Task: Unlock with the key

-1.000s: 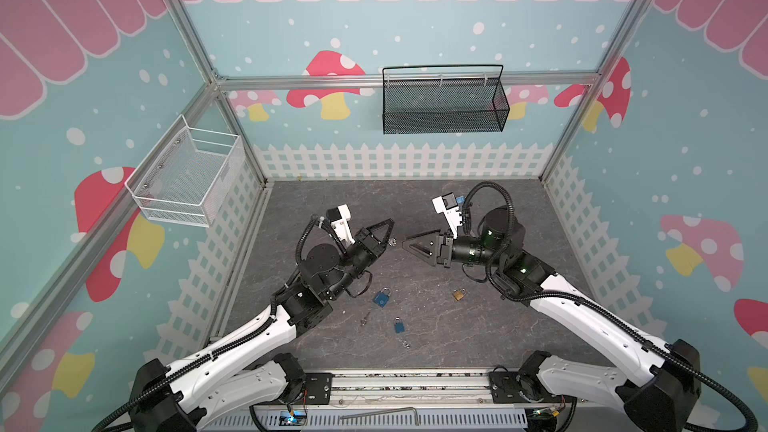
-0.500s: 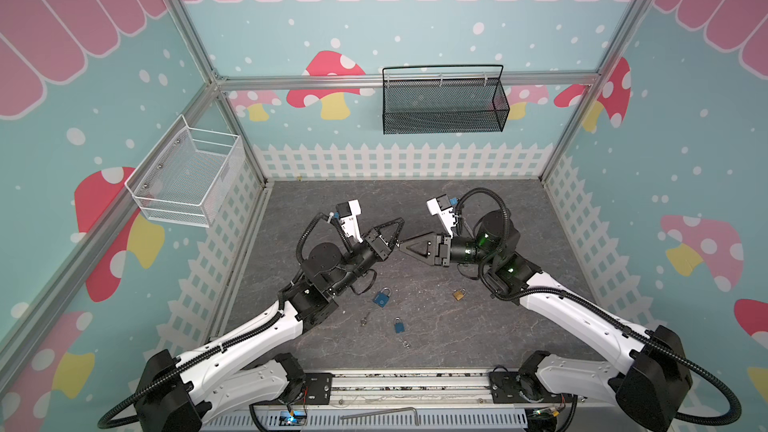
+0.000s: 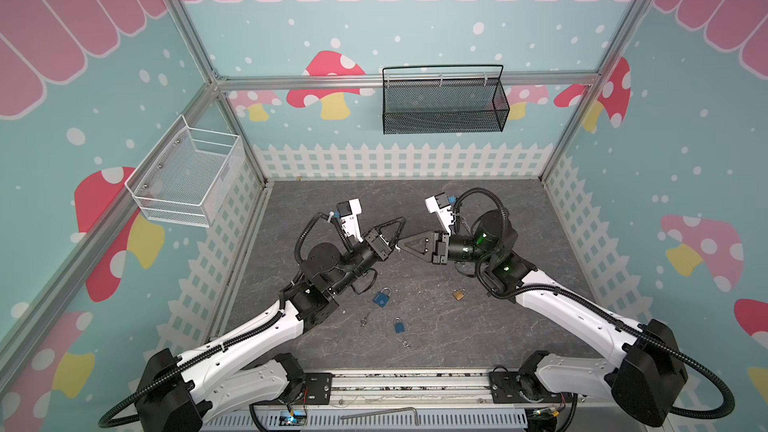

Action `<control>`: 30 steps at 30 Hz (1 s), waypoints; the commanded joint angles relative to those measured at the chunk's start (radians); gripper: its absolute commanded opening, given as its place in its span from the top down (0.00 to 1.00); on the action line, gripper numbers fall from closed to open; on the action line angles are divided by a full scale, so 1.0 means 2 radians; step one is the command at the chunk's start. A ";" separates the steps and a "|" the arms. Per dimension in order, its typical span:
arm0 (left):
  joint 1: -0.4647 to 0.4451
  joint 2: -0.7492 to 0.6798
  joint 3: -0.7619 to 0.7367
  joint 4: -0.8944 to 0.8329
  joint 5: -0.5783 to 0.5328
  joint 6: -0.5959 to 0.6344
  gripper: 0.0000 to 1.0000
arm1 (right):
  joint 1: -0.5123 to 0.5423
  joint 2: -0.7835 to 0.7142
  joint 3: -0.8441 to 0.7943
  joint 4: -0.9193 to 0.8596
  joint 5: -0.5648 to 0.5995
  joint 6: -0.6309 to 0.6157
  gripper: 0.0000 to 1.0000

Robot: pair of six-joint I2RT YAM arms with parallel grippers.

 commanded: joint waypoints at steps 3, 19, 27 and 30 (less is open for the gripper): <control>0.003 -0.003 0.005 0.015 -0.007 -0.007 1.00 | -0.001 0.007 0.000 0.022 -0.002 0.018 0.98; 0.023 -0.030 0.002 -0.044 0.007 -0.004 0.59 | -0.017 0.006 0.000 -0.009 -0.013 0.011 1.00; 0.056 -0.051 0.008 -0.116 0.084 0.023 0.57 | -0.035 0.009 0.005 -0.037 -0.063 -0.018 1.00; 0.056 -0.039 0.030 -0.147 0.116 0.045 0.59 | -0.036 0.014 0.018 -0.064 -0.079 -0.038 1.00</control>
